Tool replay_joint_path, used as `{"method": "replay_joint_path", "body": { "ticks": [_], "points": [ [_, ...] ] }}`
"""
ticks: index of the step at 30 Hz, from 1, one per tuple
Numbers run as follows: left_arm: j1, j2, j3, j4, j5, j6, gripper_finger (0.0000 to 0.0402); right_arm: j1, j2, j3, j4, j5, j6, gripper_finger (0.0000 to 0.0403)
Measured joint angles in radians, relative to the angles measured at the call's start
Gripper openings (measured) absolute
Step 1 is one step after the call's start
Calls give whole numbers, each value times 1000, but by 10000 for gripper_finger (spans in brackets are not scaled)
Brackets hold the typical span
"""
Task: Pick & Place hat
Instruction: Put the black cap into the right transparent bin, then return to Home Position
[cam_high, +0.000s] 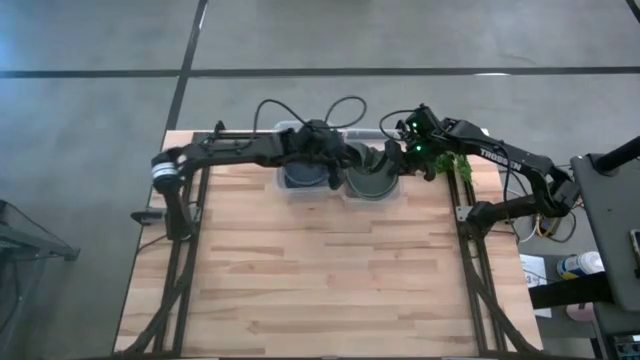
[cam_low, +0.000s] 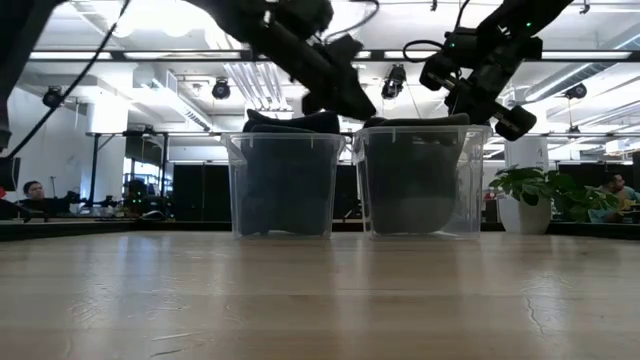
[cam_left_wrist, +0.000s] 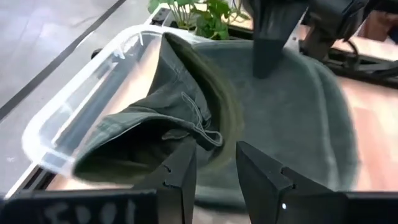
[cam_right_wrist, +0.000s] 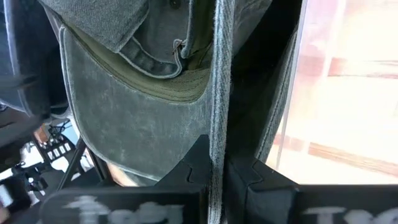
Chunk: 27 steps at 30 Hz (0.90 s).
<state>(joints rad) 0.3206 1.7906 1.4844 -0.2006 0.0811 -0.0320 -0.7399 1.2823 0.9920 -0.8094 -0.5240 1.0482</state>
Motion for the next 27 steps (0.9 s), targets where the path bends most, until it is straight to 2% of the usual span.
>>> {"method": "replay_joint_path", "body": {
  "ticks": [6,14,19,23,27],
  "points": [
    [0,121,83,32,1,8,106,0,4,-1,-2,32,-34,30],
    [-3,226,201,-3,14,9,106,0,-42,-3,0,80,-66,121],
    [-4,221,202,-33,14,7,106,0,-142,-3,-27,152,-137,166],
    [-11,184,203,-88,28,-7,106,0,-226,-3,-76,207,-207,187],
    [-27,122,210,-144,34,-96,106,21,-310,-4,-77,215,-413,193]
  ]
}}
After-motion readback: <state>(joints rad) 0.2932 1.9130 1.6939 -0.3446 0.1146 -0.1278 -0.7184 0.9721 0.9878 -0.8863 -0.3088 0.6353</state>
